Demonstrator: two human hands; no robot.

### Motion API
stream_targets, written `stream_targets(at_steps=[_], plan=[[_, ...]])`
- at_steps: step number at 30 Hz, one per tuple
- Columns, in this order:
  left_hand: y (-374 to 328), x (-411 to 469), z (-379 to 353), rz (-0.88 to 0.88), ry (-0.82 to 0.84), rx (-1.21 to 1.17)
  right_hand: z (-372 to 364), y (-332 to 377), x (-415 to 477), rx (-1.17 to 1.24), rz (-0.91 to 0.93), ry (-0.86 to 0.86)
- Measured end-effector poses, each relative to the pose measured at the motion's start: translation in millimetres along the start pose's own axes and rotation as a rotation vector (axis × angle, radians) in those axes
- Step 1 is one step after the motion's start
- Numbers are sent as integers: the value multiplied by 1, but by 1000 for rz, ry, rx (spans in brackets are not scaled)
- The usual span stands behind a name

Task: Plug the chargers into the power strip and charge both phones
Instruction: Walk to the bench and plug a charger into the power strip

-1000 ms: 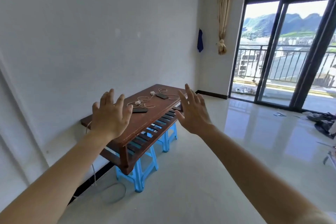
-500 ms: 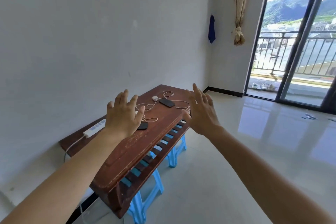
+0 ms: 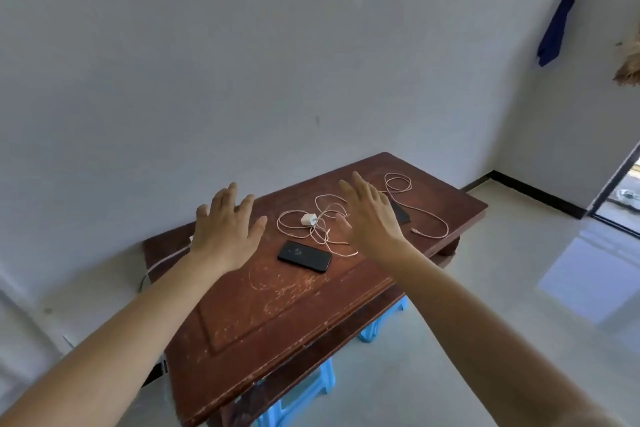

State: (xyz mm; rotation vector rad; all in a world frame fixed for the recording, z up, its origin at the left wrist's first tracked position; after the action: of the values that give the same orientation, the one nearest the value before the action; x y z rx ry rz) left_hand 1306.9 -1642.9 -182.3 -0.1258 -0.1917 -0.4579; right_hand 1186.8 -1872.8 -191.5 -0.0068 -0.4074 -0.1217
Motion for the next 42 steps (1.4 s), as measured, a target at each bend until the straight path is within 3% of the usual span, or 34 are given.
stream_targets(at_steps=[12, 22, 27, 37, 42], plan=[[-1, 167, -163, 155, 339, -16, -157, -98, 133, 202, -92, 350], [-21, 174, -296, 428, 700, 1, -299, -150, 179, 316, 56, 662], [-28, 154, -320, 549, 872, -55, -339, -150, 204, 379, 145, 677], [-4, 140, -322, 570, 819, -45, -384, -123, 237, 353, 220, 802], [29, 157, -322, 492, 673, -107, -372, -103, 267, 705, 226, 641]])
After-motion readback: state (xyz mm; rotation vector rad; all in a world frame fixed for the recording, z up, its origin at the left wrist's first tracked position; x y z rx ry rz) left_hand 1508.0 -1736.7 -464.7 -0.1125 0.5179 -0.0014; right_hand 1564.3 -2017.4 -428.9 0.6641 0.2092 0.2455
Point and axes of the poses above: each hand's wrist, its own x-axis towards the middle knuckle, its own z-axis out of the back of the hand, y = z × x, the point moved 3 cm from there along x, towards the middle knuckle, and after that the axes turned 12 degrees about z, right-handed, at the moved point
